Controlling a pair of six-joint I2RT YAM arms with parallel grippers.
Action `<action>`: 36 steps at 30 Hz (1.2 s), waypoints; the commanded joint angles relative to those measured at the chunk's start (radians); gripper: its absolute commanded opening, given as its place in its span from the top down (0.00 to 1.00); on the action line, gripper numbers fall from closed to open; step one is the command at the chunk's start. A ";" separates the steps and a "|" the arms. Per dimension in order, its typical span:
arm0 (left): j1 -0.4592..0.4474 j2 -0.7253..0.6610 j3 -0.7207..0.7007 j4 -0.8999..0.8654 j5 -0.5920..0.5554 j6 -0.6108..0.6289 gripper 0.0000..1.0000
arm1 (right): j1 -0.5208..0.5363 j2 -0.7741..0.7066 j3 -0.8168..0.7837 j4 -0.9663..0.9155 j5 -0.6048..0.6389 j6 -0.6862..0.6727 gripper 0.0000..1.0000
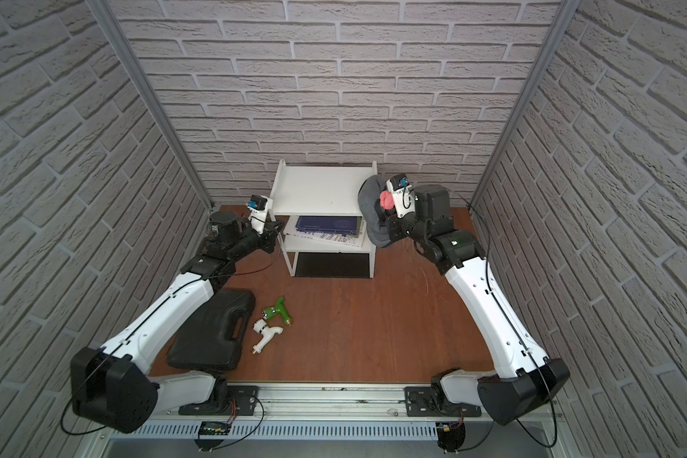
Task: Wipe the bookshelf clean with a cloth
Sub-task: Wipe the dust from the shelf.
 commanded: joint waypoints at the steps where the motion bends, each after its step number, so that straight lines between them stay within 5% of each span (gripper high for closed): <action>1: 0.018 -0.016 -0.014 0.066 -0.036 0.014 1.00 | 0.010 -0.029 0.045 0.150 -0.076 0.038 0.98; 8: 0.021 -0.015 -0.012 0.039 -0.036 0.014 1.00 | 0.010 0.145 0.124 0.219 0.064 0.052 0.97; 12: 0.021 -0.025 -0.023 0.026 -0.032 0.015 1.00 | 0.010 0.307 0.319 0.074 0.004 0.030 0.97; 18: 0.038 -0.047 -0.053 0.027 -0.040 -0.001 1.00 | 0.002 0.430 0.389 -0.021 0.095 -0.062 0.97; 28: 0.046 -0.047 -0.034 -0.011 -0.027 -0.048 1.00 | -0.009 0.095 0.029 0.020 -0.063 -0.127 0.97; 36: 0.057 -0.018 -0.026 0.008 0.007 -0.034 1.00 | -0.012 0.376 0.302 0.027 0.152 -0.052 0.98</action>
